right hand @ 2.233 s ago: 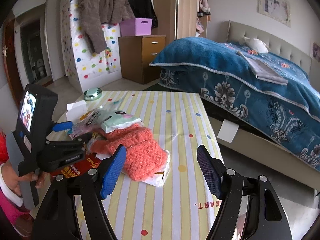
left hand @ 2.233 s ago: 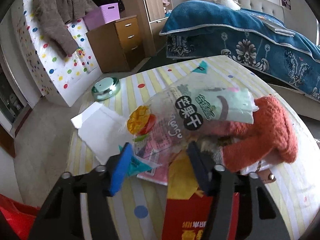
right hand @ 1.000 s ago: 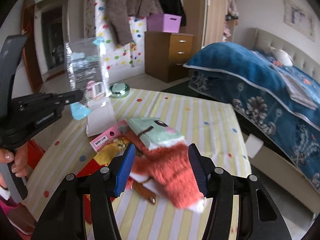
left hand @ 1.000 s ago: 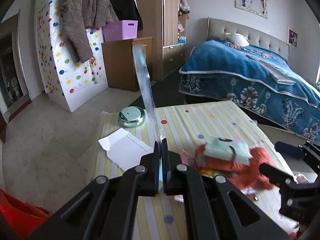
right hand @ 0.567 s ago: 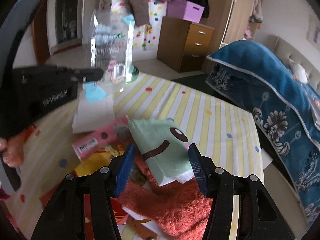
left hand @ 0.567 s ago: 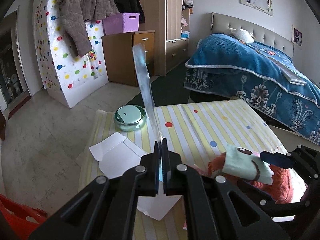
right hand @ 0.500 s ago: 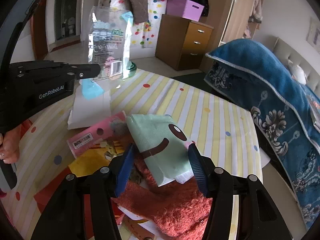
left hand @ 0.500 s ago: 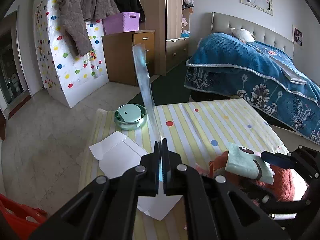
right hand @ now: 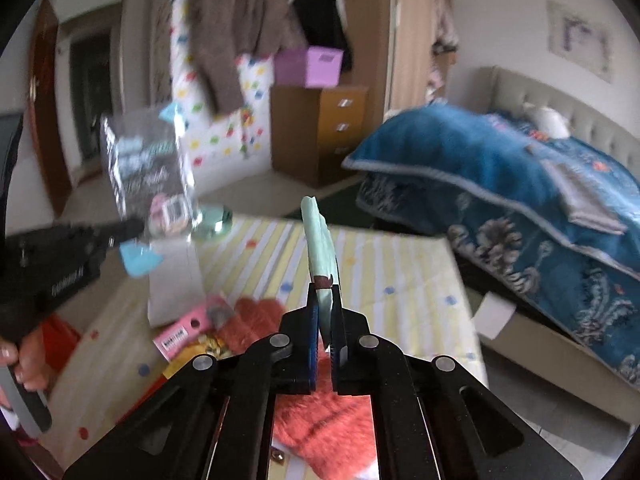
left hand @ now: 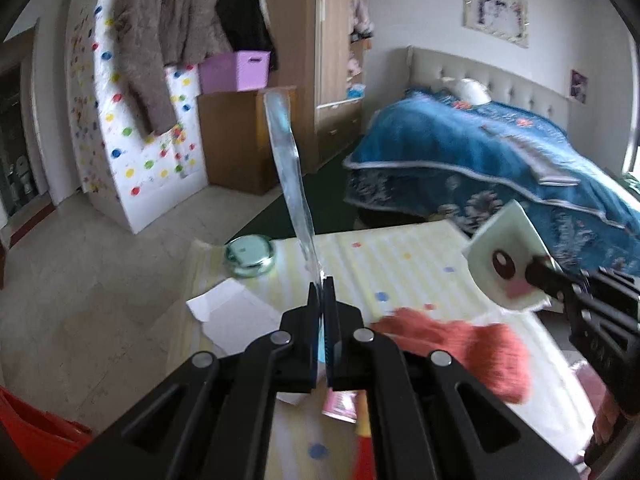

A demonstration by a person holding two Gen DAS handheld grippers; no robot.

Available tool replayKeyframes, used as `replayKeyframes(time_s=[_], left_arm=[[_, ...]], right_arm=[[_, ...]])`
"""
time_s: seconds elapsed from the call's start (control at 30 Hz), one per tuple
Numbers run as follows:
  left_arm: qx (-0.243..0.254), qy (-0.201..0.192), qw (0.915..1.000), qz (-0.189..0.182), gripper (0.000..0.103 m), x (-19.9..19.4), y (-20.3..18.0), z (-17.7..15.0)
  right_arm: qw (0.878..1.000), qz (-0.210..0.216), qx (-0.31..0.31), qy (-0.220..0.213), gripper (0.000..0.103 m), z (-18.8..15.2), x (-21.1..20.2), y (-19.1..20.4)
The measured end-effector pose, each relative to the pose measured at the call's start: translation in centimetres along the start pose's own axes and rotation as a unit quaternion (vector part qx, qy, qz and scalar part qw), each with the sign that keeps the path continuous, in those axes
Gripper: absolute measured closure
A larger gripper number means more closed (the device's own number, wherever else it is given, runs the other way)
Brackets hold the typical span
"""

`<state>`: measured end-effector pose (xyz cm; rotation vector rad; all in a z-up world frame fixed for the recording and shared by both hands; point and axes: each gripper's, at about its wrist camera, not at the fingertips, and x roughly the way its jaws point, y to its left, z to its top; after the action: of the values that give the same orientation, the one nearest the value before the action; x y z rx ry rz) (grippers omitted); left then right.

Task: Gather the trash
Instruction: 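Grasp the pale green wrapper with the right tool while the left tool holds the clear bag, then carry the clear bag and green wrapper over the pink bin and open both tools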

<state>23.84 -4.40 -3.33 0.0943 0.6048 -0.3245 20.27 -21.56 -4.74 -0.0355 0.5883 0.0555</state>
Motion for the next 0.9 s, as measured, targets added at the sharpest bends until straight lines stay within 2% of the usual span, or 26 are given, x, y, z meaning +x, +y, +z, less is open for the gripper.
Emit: replayKeyframes(time_s=[0.1,0.2,0.5,0.67,0.9], left_arm=[[0.011,-0.012,0.9994,-0.031,0.103,-2.5,-2.4,-0.4],[0.017,-0.014,0.9978,-0.062,0.103,-4.3,-4.9,-1.4],[0.079,0.004,0.9863,-0.145,0.103,-7.5,-14.6,-5.1],[0.118,0.018,0.9727,-0.199,0.103,-8.4,-20.5,-7.2],[0.188,0.039,0.9437,-0.269,0.103,-9.1,-29.9,-10.4]], right_arm=[[1.0,-0.004,0.02,-0.019,0.099,-0.4,-4.3,-1.6],[0.999,-0.008,0.031,-0.023,0.099,-1.4,-6.8,-2.7],[0.995,-0.053,0.085,-0.013,0.099,-7.8,-15.8,-7.5],[0.985,-0.103,0.135,-0.003,0.099,-12.5,-20.0,-11.3],[0.963,-0.18,0.202,0.014,0.098,-19.0,-25.1,-16.6]])
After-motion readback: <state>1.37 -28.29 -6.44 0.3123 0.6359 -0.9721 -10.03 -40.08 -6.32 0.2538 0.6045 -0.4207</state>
